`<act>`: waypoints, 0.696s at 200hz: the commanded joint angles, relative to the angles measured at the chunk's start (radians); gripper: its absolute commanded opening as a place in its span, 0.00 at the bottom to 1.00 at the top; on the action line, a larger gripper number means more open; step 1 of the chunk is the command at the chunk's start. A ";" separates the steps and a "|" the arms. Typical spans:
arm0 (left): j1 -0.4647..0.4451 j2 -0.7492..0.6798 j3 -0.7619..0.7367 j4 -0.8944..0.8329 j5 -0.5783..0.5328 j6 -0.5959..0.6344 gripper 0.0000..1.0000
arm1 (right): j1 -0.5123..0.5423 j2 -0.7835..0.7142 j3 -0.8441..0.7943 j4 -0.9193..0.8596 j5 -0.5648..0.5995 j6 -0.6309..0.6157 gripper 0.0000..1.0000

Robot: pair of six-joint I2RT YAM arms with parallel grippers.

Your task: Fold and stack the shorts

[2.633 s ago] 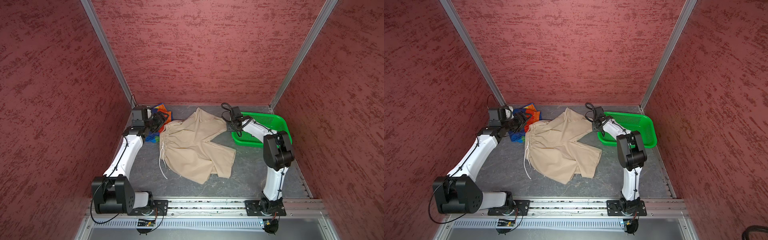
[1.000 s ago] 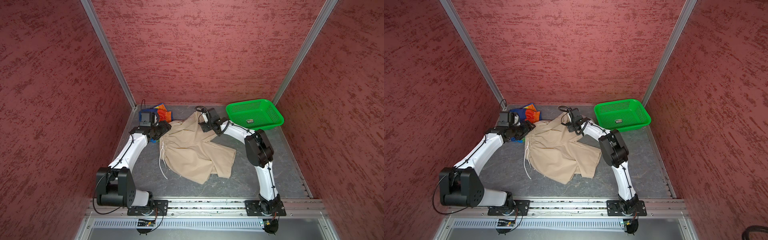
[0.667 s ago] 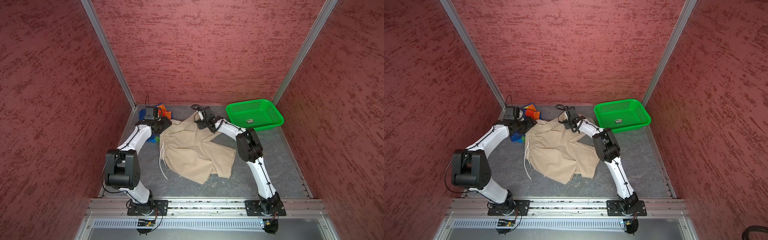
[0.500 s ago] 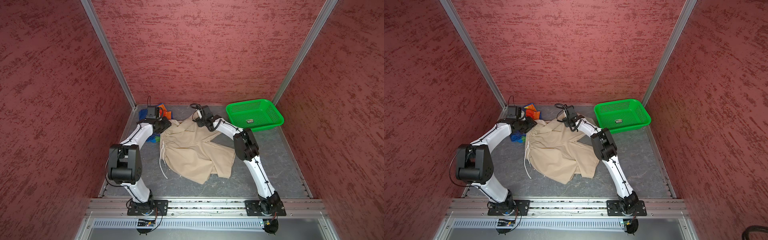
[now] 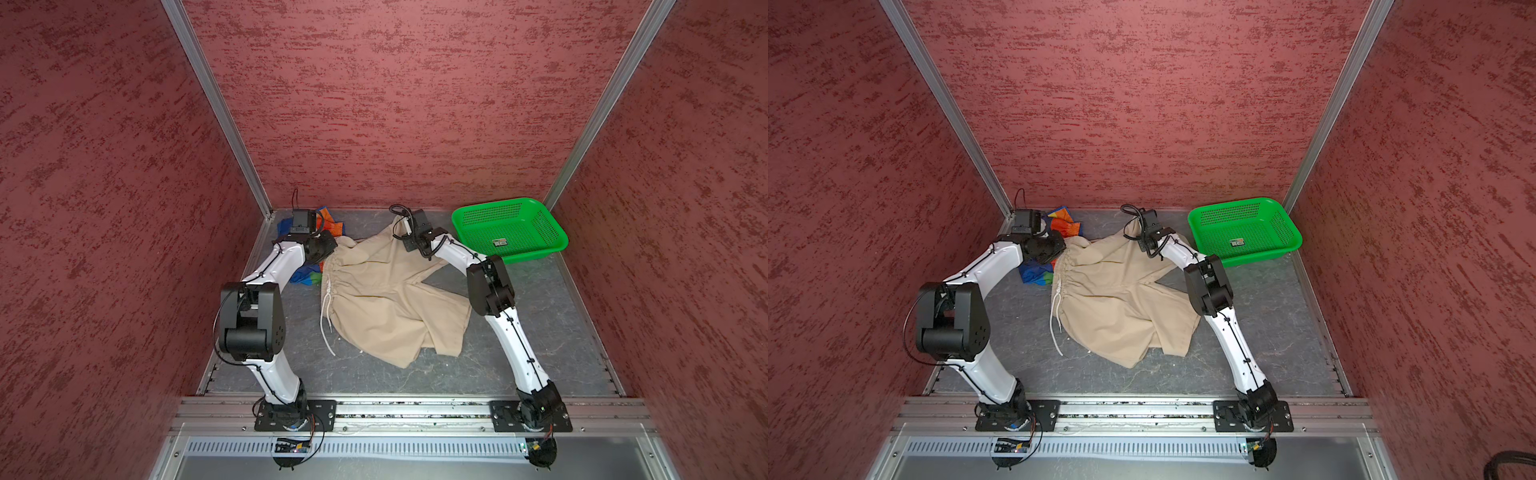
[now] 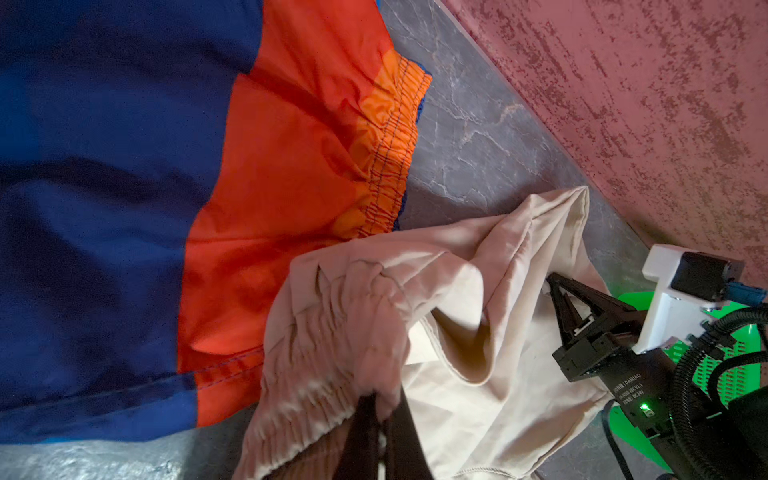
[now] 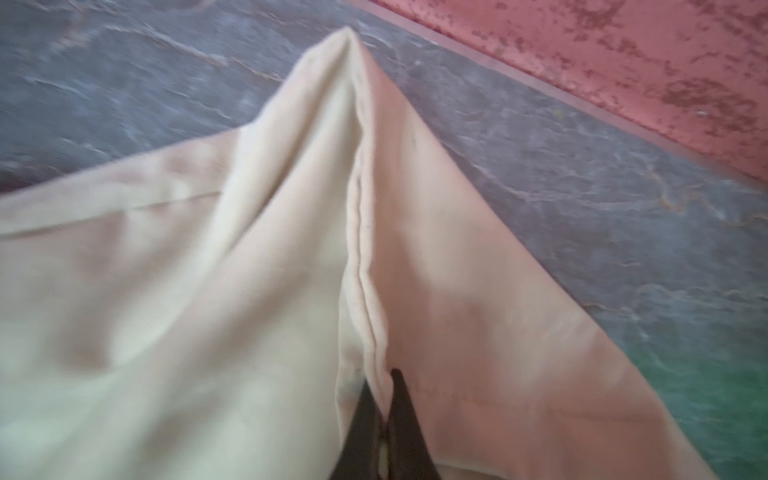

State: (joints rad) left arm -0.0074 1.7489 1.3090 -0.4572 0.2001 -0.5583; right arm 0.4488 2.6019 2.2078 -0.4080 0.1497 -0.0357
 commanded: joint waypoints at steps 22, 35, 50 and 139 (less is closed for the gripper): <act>0.054 -0.006 -0.007 -0.003 -0.028 0.025 0.00 | -0.068 -0.094 0.012 0.020 -0.006 0.035 0.00; 0.074 -0.006 -0.010 0.001 -0.023 0.026 0.00 | -0.094 -0.105 0.033 0.027 0.001 0.050 0.00; 0.091 -0.003 -0.010 0.009 -0.019 0.025 0.00 | -0.125 -0.101 0.086 0.018 0.027 0.060 0.00; 0.113 -0.036 0.085 -0.005 0.010 -0.020 0.65 | -0.150 -0.147 0.208 -0.083 0.022 0.068 0.65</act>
State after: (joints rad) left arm 0.1001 1.7710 1.3598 -0.4629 0.2020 -0.5648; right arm 0.2745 2.5511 2.4878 -0.4320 0.1955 0.0040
